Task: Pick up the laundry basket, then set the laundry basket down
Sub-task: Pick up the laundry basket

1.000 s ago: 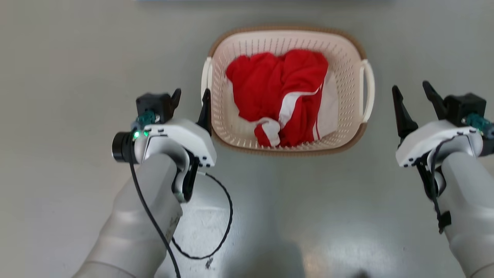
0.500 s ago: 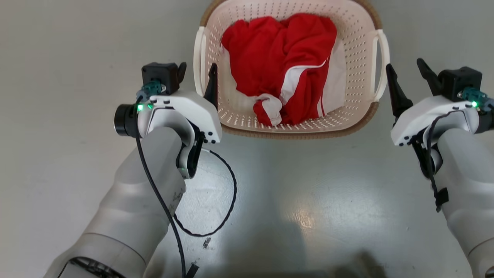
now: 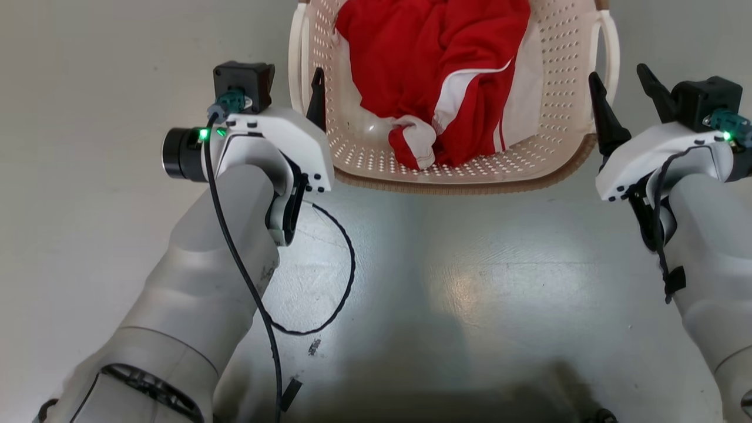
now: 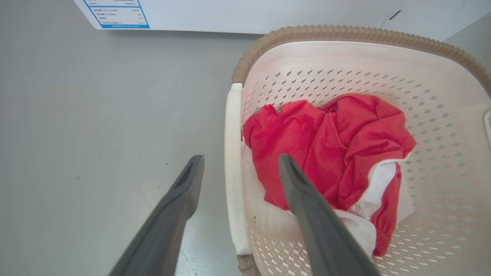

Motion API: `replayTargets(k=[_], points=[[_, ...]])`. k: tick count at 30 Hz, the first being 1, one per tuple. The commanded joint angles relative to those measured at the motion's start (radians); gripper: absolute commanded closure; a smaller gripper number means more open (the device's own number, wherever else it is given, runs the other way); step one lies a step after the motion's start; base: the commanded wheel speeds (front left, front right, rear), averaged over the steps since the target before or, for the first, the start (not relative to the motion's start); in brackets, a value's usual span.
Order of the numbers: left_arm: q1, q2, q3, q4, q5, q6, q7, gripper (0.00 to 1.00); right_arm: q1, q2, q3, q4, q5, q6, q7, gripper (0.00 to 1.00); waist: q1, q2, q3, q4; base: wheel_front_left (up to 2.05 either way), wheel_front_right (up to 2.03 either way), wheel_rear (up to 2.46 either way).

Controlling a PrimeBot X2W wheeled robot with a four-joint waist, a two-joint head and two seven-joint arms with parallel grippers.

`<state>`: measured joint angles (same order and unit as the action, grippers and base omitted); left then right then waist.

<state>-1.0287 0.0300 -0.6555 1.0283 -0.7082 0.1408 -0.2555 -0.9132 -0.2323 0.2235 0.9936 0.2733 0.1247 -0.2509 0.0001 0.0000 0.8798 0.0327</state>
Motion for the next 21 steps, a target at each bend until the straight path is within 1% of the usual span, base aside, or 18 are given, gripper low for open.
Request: replayTargets(k=[1,7,15,21], points=[[-0.015,0.02,0.005,-0.007,-0.012,0.004,-0.006,0.0,0.012,0.005,0.014,-0.002,0.009,0.006,-0.011,0.0,-0.0001,0.0,0.013,0.002,0.0,0.0,0.0],[-0.059,0.02,-0.04,0.021,-0.038,0.002,-0.006,0.0,-0.026,0.014,0.028,0.025,0.025,0.006,-0.011,0.0,-0.0001,0.0,0.049,0.001,0.0,0.0,0.0],[-0.131,0.02,-0.109,0.069,-0.076,0.006,0.017,0.0,-0.098,0.024,0.078,0.09,0.047,0.006,0.001,0.0,-0.0001,0.0,0.083,-0.007,0.0,0.0,0.0],[-0.163,0.02,-0.151,0.093,-0.108,0.01,0.057,0.0,-0.148,0.037,0.11,0.131,0.07,0.006,0.019,0.0,-0.0001,0.0,0.097,-0.015,0.0,0.0,0.0]])
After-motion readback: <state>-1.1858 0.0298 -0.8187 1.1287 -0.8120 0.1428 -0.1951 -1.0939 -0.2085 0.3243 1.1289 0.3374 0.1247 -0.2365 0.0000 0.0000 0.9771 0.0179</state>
